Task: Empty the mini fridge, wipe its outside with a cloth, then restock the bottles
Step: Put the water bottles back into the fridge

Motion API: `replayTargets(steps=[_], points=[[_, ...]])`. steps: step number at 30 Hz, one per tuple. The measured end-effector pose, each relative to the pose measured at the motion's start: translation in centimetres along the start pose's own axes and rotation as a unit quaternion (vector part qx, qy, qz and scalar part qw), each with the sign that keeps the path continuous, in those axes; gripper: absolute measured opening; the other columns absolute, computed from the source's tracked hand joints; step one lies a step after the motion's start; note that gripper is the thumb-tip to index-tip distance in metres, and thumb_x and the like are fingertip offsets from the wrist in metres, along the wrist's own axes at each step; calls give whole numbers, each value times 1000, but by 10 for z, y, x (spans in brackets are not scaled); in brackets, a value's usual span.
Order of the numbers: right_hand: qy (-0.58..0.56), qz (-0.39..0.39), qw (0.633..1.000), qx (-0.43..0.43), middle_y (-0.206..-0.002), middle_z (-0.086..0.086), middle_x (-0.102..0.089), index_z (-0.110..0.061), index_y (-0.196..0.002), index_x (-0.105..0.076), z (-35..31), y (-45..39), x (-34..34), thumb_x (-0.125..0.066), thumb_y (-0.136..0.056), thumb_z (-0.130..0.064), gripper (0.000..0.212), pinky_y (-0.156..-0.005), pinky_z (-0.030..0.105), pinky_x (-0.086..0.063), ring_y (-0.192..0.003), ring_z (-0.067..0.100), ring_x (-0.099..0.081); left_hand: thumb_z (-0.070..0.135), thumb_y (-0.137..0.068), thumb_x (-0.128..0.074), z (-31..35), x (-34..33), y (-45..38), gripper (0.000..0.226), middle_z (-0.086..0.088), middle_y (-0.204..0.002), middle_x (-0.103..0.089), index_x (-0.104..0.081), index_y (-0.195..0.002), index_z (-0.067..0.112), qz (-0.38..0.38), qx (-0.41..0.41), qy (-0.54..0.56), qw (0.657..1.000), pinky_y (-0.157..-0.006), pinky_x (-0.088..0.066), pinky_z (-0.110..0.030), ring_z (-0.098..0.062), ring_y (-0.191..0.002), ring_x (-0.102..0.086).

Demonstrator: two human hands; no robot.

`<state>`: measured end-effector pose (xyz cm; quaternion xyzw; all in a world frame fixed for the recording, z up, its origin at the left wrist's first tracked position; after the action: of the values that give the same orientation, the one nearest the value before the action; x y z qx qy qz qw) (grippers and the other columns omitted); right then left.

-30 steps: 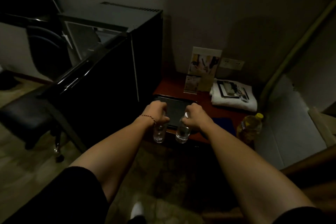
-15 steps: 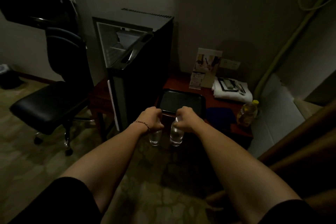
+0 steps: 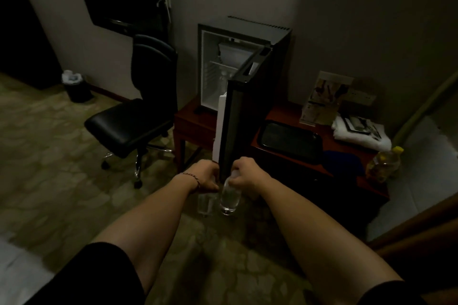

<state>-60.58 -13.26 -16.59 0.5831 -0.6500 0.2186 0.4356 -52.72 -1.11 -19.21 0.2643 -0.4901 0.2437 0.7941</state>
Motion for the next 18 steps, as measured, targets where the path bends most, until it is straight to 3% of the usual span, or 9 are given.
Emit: replayTargets(steps=[3,6,10,12,18], points=[[-13,-7,999,42,-103,-3,-53,-20,-98,-62,-31,-10,-9,-71,-87,-15,15,-72,26,-55,-86,13,-60,29,-77,-79,-27,15,10,28,1,-108,-55,-58,-96,23,31,40,-10,999,-82,-54,-33,-17,-95,-56],[25,-17,997,70,-105,-1,-53,-19,-98,-62,-56,-26,-19,-73,-86,-18,17,-78,32,-58,-88,15,-60,29,-77,-79,-46,35,16,32,-1,-108,-56,-64,-103,18,55,59,-15,997,-86,-53,-35,-19,-100,-57],[54,-48,992,105,-97,-4,-50,-22,-95,-54,-80,-46,-24,-71,-88,-20,18,-69,28,-53,-82,14,-58,31,-75,-80,-68,59,13,31,3,-105,-57,-64,-100,22,85,76,6,993,-81,-54,-32,-15,-96,-57],[50,-59,990,117,-97,-5,-50,-22,-96,-53,-90,-57,-26,-70,-89,-20,19,-61,21,-43,-76,7,-53,32,-74,-81,-82,69,9,30,6,-102,-55,-63,-97,26,97,88,17,991,-81,-54,-33,-14,-95,-57],[49,-81,990,103,-92,-6,-48,-25,-88,-51,-108,-106,-33,-72,-88,-20,21,-59,18,-38,-77,8,-51,30,-76,-80,-128,89,-17,28,9,-100,-51,-62,-98,28,106,105,19,989,-75,-49,-27,-12,-93,-54]])
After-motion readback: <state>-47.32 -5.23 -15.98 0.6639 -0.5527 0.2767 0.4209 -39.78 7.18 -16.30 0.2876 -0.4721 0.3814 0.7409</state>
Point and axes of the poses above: each hand's wrist, its own y-axis away from the middle knuckle, its own x-axis out of the back of the hand, z = x × y, the point moved 5 cm from there along -y, towards the middle knuckle
